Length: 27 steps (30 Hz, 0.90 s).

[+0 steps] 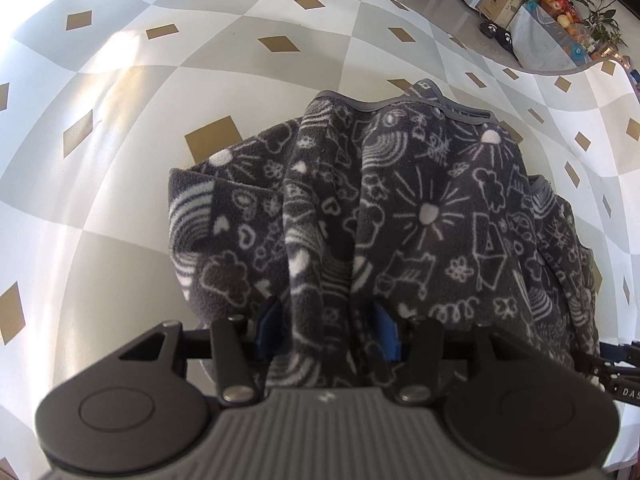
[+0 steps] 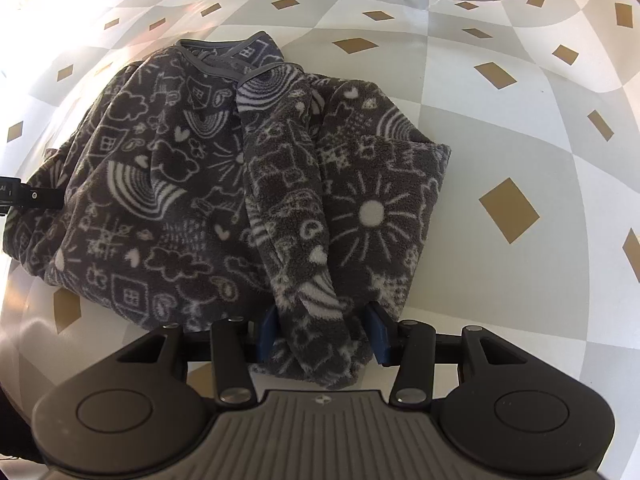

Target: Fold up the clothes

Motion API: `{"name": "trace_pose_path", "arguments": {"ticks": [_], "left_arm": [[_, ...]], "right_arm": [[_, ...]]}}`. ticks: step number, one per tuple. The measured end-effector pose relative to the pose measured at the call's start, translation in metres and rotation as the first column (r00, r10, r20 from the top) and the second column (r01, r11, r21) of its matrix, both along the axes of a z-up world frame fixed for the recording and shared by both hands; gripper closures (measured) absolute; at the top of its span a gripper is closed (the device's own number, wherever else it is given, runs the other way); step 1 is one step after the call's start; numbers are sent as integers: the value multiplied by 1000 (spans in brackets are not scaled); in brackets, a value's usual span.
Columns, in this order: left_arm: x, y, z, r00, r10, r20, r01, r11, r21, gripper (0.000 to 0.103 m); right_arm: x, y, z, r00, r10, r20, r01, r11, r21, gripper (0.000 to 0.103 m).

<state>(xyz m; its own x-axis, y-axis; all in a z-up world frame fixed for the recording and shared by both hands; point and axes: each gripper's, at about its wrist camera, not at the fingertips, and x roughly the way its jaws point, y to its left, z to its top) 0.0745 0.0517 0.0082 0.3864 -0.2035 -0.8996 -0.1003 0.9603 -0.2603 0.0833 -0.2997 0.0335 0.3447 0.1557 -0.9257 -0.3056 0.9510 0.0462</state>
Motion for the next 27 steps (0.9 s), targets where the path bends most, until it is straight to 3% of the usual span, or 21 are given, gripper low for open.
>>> {"name": "trace_pose_path", "arguments": {"ticks": [3, 8, 18, 27], "left_arm": [[-11, -1, 5, 1000, -6, 13, 6, 1000, -17, 48], [-9, 9, 11, 999, 32, 43, -30, 998, -54, 38], [6, 23, 9, 988, 134, 71, -128, 988, -89, 33], [18, 24, 2, 985, 161, 60, -154, 983, -100, 33]], "right_arm": [[-11, -1, 13, 1000, 13, 18, -13, 1000, 5, 56], [-22, 2, 33, 991, 48, 121, -51, 998, 22, 52], [-4, 21, 34, 973, 83, 215, -89, 996, 18, 52], [5, 41, 24, 957, 153, 248, -152, 988, -27, 52]]}}
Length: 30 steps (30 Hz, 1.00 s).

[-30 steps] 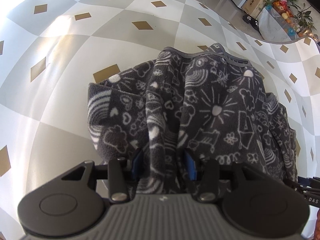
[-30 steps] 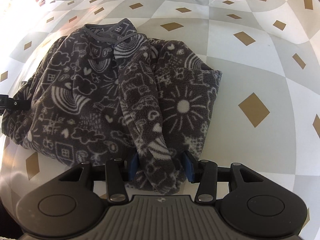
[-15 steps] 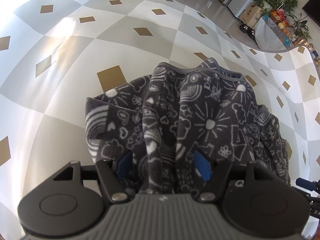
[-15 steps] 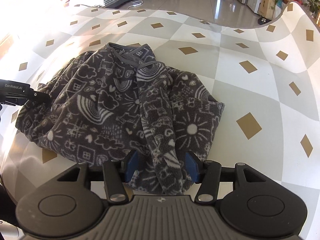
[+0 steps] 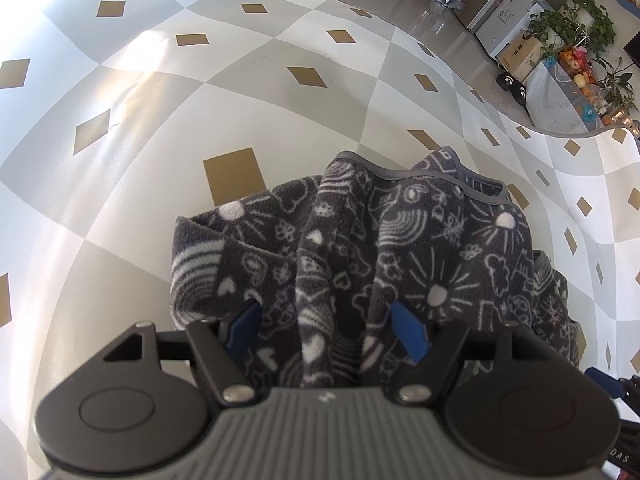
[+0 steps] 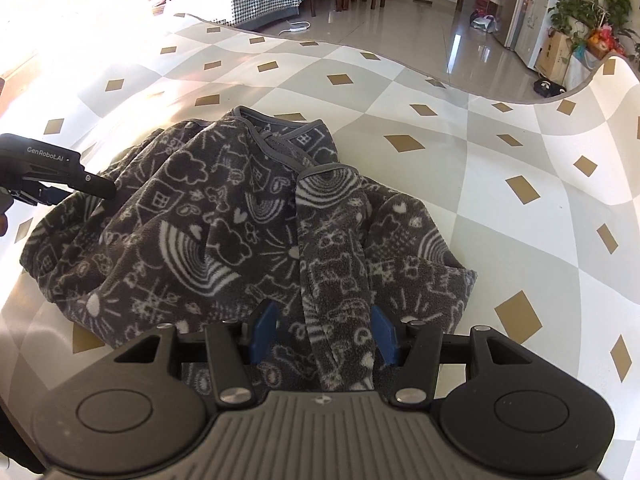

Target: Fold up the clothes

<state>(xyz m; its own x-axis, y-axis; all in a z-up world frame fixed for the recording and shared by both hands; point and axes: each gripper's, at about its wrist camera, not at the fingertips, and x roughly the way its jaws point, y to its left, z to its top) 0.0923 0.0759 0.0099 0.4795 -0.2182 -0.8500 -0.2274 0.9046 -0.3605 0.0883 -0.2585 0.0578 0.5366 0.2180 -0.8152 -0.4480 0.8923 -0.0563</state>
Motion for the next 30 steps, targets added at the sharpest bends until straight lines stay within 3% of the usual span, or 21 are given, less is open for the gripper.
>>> {"name": "trace_pose_path", "arguments": {"ticks": [17, 22, 25, 30], "left_arm": [[17, -4, -8, 1000, 7, -3, -7, 1000, -13, 28], [20, -9, -10, 1000, -10, 2, 10, 1000, 6, 28], [20, -10, -10, 1000, -8, 10, 8, 1000, 10, 37], [19, -3, -8, 999, 19, 26, -19, 1000, 3, 62]], "right_arm": [[13, 27, -22, 997, 67, 48, -59, 988, -141, 54], [20, 23, -26, 999, 19, 41, -14, 991, -132, 73], [23, 18, -24, 999, -23, 44, 29, 992, -126, 88], [30, -2, -13, 989, -132, 72, 139, 986, -91, 95]]}}
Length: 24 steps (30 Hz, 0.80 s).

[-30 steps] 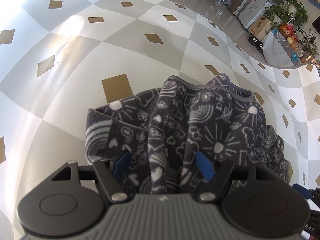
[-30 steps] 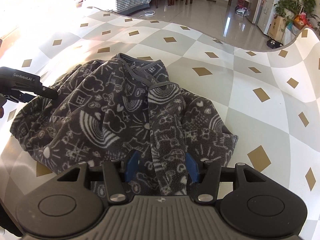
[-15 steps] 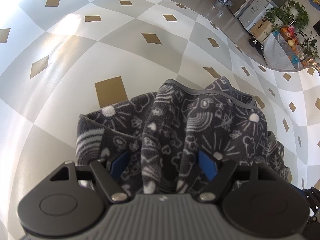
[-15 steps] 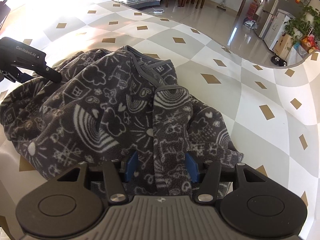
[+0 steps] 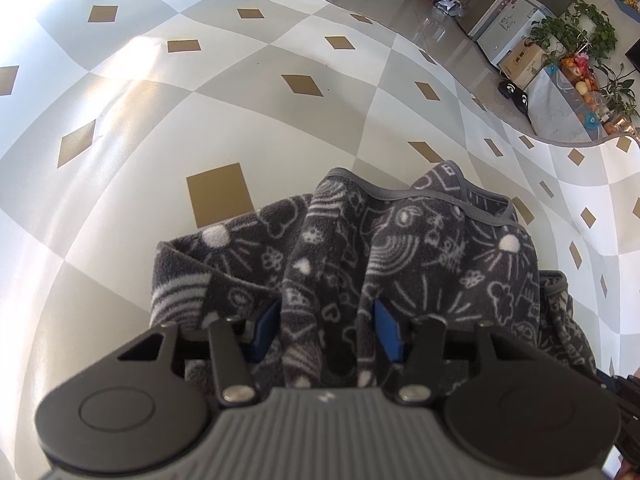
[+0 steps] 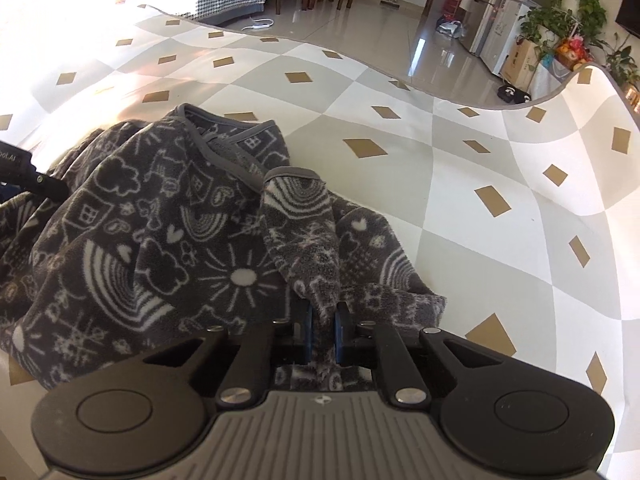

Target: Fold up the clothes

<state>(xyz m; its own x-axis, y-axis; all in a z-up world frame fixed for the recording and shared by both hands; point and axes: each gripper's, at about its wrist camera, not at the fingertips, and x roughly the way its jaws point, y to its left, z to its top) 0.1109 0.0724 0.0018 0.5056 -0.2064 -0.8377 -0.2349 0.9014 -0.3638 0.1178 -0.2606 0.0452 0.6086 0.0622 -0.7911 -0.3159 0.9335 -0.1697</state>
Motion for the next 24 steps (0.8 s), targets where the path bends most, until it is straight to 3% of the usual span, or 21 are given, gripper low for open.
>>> {"name": "trace_pose_path", "arguments": {"ticks": [3, 7, 14, 19, 24], "left_arm": [[-1, 4, 3, 1000, 16, 13, -16, 1000, -7, 68], [0, 13, 3, 998, 58, 9, -58, 998, -9, 70], [1, 20, -1, 997, 74, -13, -74, 997, -10, 70], [1, 22, -3, 998, 67, -13, -67, 997, -27, 69], [4, 19, -5, 998, 60, -6, -60, 997, -41, 63]], "right_arm": [[6, -20, 6, 994, -109, 8, 109, 994, 21, 97], [15, -52, 3, 959, -276, -57, 281, 954, 102, 97], [18, -60, -2, 941, -321, -105, 333, 933, 136, 97], [22, -75, -6, 908, -386, -165, 414, 888, 200, 88], [19, -70, 4, 934, -338, -118, 358, 903, 239, 65]]}}
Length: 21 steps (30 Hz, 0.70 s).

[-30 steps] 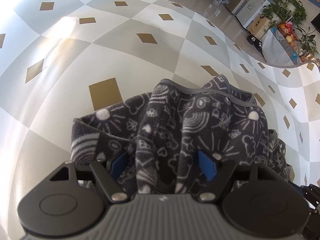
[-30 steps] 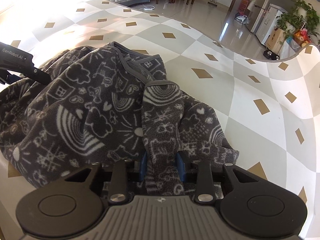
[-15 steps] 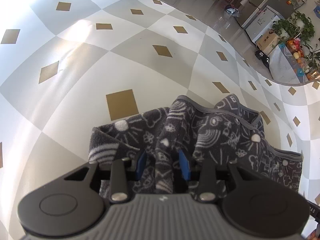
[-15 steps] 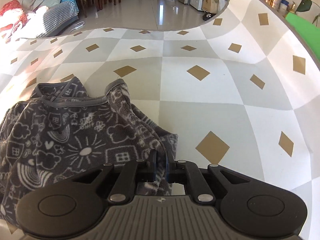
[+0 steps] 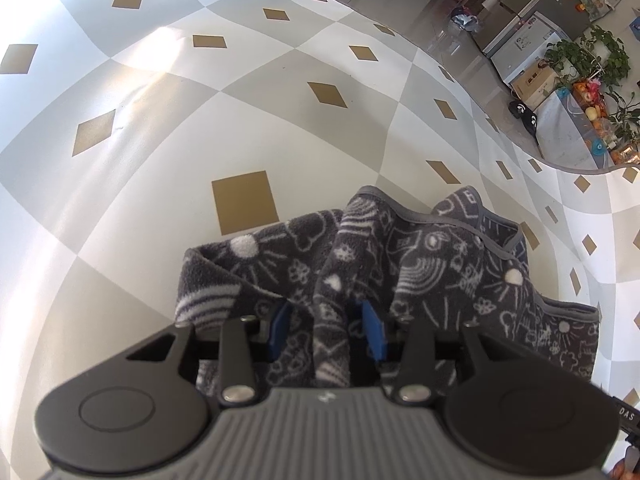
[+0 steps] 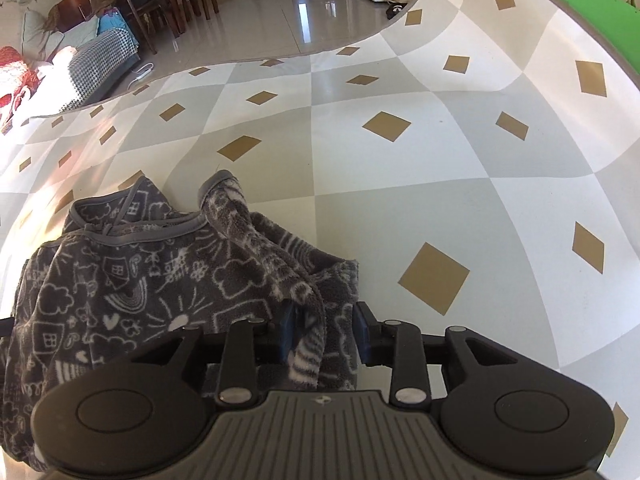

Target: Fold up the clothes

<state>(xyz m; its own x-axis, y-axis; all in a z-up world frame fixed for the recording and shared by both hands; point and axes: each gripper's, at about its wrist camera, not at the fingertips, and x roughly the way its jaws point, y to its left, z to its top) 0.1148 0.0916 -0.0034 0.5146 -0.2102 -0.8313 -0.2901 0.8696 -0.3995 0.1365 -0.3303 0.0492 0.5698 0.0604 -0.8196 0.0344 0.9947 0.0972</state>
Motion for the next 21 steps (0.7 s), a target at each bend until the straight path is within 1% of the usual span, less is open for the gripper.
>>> {"name": "trace_pose_path", "arguments": {"ticks": [1, 4, 10, 14, 15, 17, 19, 21], "left_arm": [[1, -2, 0, 1000, -4, 2, 4, 1000, 2, 61], [3, -6, -2, 1000, -14, 6, 14, 1000, 11, 58], [5, -9, -5, 1000, -4, 7, 3, 1000, 11, 58], [7, -15, -4, 1000, -24, 10, 23, 999, 48, 60], [7, -17, -3, 999, -31, 13, 30, 997, 64, 62], [8, -22, -2, 999, -49, 20, 46, 994, 96, 71], [7, -26, 1, 997, -65, 35, 59, 988, 141, 88], [7, -24, 8, 997, -47, 62, 37, 987, 155, 92]], "right_arm": [[0, 1, 2, 1000, 7, 9, -8, 1000, 6, 63], [3, 5, 3, 999, 26, 20, -27, 999, 19, 61], [6, 14, 1, 998, 62, 18, -62, 998, 5, 60], [10, 18, -4, 997, 73, 4, -73, 997, -7, 60], [10, 19, -5, 997, 73, 1, -73, 997, -8, 59], [12, 19, -7, 997, 74, -5, -74, 997, -11, 59], [13, 21, -8, 997, 77, -11, -77, 997, -20, 58], [13, 22, -10, 997, 80, -21, -81, 996, -31, 58]]}}
